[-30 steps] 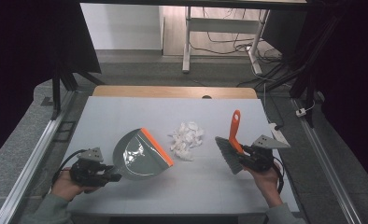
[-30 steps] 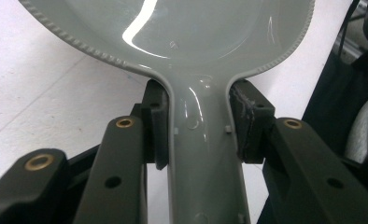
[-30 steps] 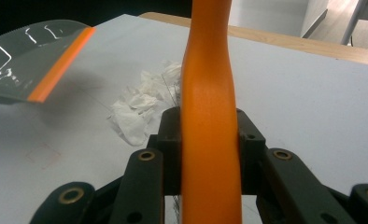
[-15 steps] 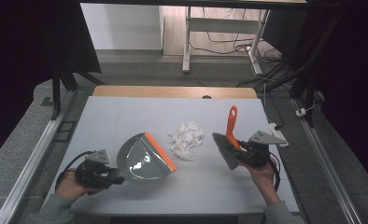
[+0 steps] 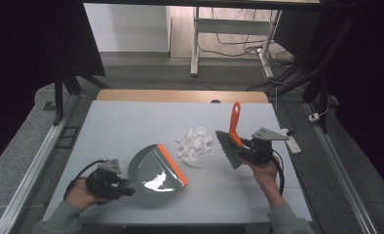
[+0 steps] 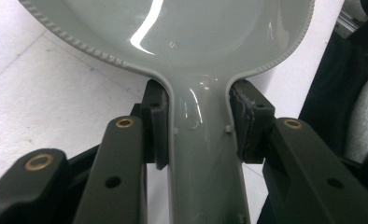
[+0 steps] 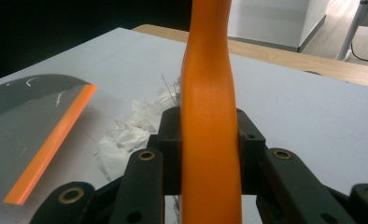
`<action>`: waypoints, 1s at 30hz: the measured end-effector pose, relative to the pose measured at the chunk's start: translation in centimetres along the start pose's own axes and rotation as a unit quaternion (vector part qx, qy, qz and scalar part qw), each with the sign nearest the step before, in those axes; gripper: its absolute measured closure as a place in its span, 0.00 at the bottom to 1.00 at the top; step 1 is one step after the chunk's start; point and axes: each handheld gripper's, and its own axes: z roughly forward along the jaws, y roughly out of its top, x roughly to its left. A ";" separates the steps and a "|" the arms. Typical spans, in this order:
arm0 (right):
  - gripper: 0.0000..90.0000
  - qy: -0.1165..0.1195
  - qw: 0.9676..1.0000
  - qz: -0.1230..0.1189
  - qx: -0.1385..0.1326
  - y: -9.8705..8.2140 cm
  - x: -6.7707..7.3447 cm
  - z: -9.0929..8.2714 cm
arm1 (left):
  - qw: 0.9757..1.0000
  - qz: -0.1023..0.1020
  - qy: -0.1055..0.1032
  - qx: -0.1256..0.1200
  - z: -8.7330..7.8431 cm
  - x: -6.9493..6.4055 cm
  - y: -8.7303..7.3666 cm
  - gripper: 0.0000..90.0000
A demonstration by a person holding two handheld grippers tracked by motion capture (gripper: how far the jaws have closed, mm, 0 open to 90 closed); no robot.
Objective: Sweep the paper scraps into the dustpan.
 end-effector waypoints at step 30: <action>0.78 -0.049 0.998 0.011 0.045 3.9 -1.6 7.0 | 1.000 -0.014 -0.006 0.025 1.4 1.1 1.0 0.68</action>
